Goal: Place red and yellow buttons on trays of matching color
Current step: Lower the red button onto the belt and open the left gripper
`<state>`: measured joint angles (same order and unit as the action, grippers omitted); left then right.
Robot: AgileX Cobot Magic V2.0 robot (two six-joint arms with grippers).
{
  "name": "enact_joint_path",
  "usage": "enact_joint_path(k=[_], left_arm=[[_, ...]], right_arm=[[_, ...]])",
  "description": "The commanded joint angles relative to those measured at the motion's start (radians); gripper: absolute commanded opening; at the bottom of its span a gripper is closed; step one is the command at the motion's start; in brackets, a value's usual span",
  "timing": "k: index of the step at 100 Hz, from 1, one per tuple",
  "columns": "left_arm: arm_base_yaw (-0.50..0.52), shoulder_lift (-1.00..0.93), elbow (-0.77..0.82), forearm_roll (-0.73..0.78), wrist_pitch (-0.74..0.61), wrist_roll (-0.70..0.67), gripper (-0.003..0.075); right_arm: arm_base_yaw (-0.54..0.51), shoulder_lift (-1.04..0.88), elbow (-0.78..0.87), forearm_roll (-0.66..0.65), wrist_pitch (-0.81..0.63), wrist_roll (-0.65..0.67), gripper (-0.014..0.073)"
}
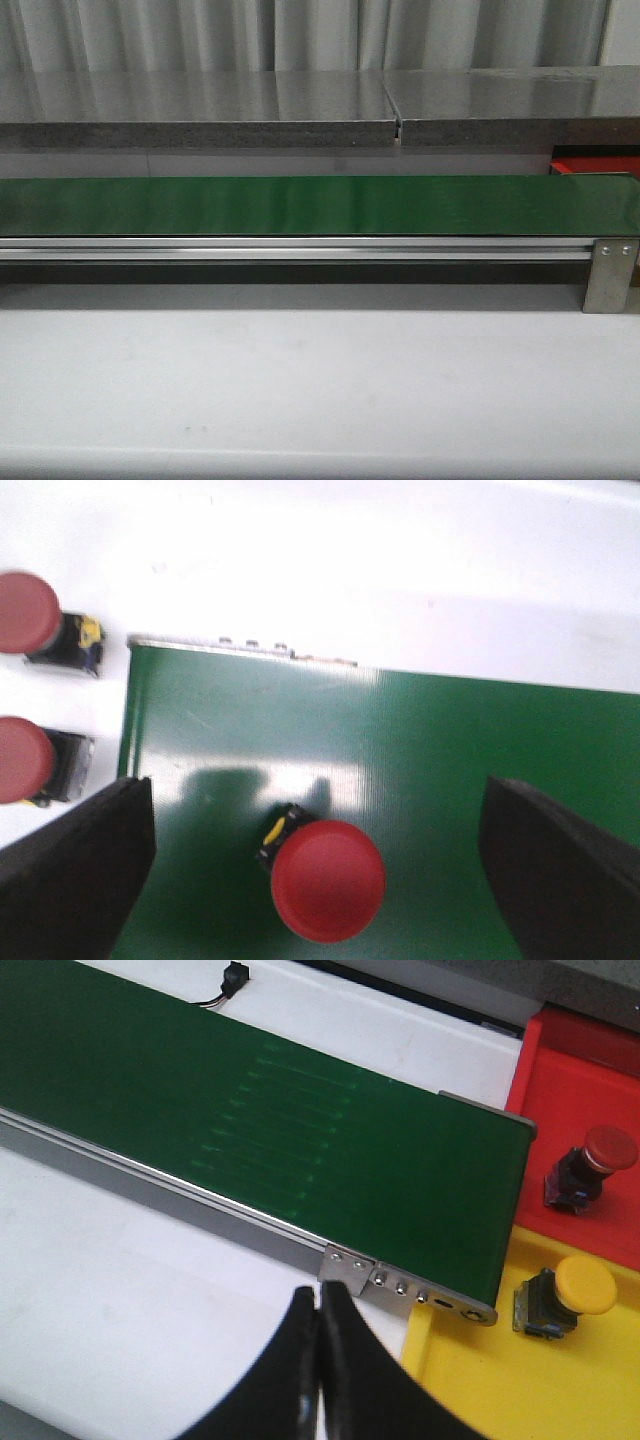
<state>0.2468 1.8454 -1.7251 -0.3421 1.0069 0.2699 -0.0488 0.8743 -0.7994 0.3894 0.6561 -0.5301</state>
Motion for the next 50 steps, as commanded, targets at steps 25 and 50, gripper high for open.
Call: enact_joint_path(k=[25,50], left_arm=[[0.137,-0.092,-0.043,0.209,-0.012,-0.154,0.0638],[0.264,-0.090,0.018,0.199,-0.065,-0.160,0.0638]], right_arm=[[-0.001,-0.010,-0.023,0.020,-0.067,-0.006,-0.0118],[-0.001,-0.010,-0.023,0.020,-0.067,-0.006,-0.0118]])
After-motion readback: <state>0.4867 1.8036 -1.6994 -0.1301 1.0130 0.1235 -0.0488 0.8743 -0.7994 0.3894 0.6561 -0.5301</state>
